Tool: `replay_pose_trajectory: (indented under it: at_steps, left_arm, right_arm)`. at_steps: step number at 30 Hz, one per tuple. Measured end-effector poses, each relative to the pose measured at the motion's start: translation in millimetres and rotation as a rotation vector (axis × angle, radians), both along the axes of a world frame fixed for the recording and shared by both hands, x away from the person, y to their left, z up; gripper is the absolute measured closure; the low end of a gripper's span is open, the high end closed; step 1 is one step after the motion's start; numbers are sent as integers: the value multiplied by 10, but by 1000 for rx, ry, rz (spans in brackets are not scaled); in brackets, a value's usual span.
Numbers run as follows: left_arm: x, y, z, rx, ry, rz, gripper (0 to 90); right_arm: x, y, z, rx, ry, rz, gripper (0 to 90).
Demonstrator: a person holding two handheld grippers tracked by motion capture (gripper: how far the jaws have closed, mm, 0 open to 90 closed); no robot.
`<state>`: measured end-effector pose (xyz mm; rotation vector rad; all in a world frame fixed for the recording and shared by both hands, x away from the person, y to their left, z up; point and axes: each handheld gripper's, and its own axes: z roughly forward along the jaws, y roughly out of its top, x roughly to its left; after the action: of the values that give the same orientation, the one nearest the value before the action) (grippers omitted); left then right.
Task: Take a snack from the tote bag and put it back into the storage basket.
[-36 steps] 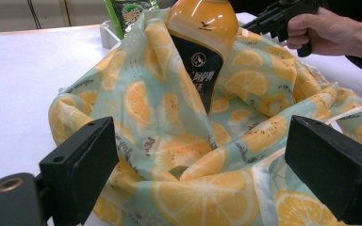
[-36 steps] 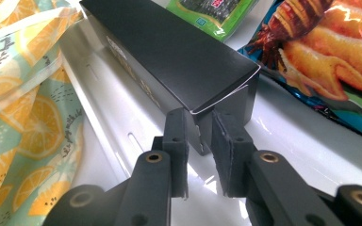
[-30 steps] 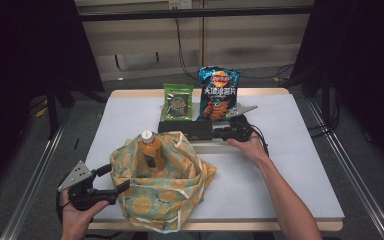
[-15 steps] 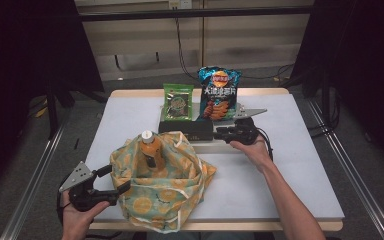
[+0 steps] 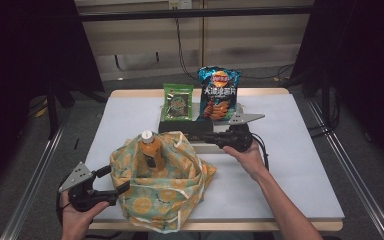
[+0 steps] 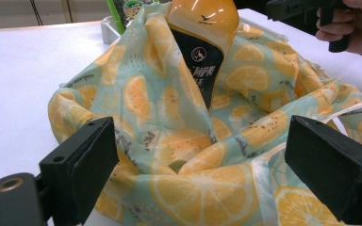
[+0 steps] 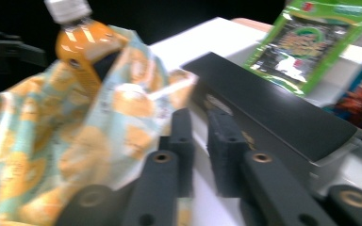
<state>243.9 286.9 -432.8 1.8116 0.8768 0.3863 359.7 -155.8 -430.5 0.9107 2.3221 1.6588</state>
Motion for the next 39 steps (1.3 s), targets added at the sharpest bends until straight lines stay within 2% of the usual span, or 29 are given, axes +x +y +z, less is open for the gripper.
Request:
replay_pose_trajectory:
  at_steps: [2, 10, 17, 25, 31, 35, 39]
  left_arm:
    - [-5, -3, 4, 0, 0, 1, 98]
    - [-44, 20, 17, -7, -6, 9, 101]
    - [-50, 21, 17, -5, -7, 6, 102]
    - [-49, 42, 22, -14, -9, 7, 103]
    - [-42, 46, 20, -16, -9, 15, 104]
    - [-39, 45, 21, -17, -9, 8, 105]
    - [-39, 42, 19, -10, -10, 7, 105]
  right_arm:
    - [-41, 55, 25, 1, -4, 21, 896]
    - [-203, 310, 120, -4, -25, 98, 899]
    - [-237, 627, 174, 2, -32, 149, 756]
    - [-168, 988, 183, -4, -36, 199, 622]
    - [-120, 1181, 181, -16, -36, 212, 524]
    - [-74, 1271, 183, -4, -39, 206, 452]
    - [-59, 1372, 157, -24, -35, 188, 357]
